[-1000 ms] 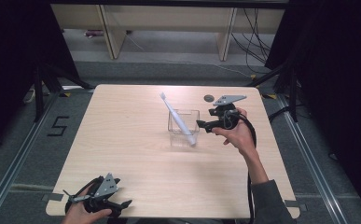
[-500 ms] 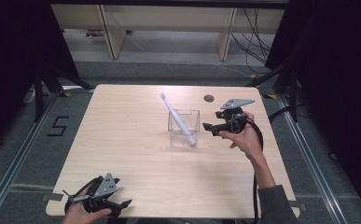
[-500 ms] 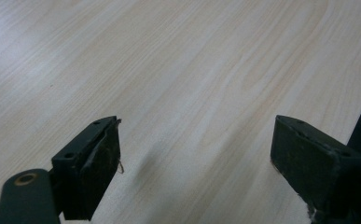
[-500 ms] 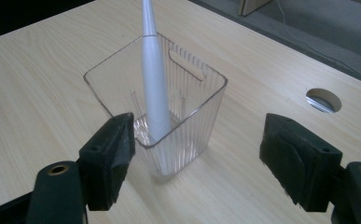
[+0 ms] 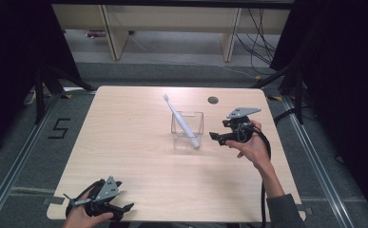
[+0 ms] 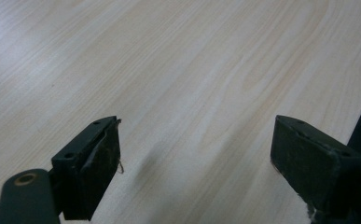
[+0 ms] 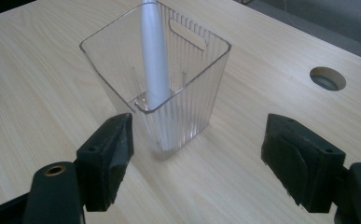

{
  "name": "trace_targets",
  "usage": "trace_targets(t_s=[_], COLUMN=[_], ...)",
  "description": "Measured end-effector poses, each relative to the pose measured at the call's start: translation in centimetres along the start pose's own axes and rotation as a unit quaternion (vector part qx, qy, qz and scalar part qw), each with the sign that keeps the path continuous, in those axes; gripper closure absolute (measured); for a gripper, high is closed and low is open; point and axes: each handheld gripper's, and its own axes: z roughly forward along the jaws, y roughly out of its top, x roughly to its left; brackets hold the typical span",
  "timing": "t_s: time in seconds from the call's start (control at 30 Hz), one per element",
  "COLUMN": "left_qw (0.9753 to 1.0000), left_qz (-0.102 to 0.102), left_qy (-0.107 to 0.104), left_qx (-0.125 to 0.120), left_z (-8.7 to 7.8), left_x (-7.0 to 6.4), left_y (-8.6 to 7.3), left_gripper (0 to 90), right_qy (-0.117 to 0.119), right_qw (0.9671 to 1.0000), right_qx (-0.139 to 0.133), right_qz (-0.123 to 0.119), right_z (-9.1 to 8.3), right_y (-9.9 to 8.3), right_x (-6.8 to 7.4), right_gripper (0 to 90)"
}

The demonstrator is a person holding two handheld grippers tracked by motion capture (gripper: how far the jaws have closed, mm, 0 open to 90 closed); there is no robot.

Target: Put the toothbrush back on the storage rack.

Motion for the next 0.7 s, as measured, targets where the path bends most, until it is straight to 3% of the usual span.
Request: trace_targets(t_s=[0.27,0.33,0.37,0.5,0.57,0.63,0.67,0.7], left_qw=[1.0000,1.0000,1.0000,1.0000,1.0000,1.0000,1.0000,1.0000], left_qz=[-0.008,-0.001,-0.002,-0.004,-0.003,0.000,-0.001,0.000], left_qy=[0.003,0.000,-0.001,-0.003,0.000,0.001,0.000,0.002], left_qx=[-0.001,0.000,0.001,-0.001,-0.001,0.000,0.000,0.001], left_z=[0.1,0.0,0.0,0.1,0.0,0.0,0.0,0.0], left_x=[0.0,0.0,0.0,0.0,0.0,0.1,0.1,0.1], left_y=[0.0,0.0,0.0,0.0,0.0,0.0,0.0,0.0], left_gripper=[15.5,15.5,15.5,15.5,15.5,15.5,15.5,15.5], right_qy=[0.003,0.001,0.007,0.007,0.007,0.008,0.006,0.008], right_qw=[1.0000,0.9999,0.9998,0.9998,0.9998,0.9997,0.9997,0.9997], right_qx=[0.005,0.006,0.020,0.014,0.017,0.018,0.023,0.017], right_qz=[-0.002,-0.011,-0.006,-0.013,-0.003,-0.015,0.001,-0.015], right_z=[0.1,0.2,0.2,0.3,0.2,0.1,0.0,0.0], right_y=[-0.8,-1.0,-1.2,-1.6,-1.7,-1.9,-2.1,-2.2], right_x=[0.5,0.5,0.7,0.9,1.2,1.1,1.4,1.2], right_gripper=[25.8,25.8,25.8,25.8,25.8,25.8,25.8,25.8])
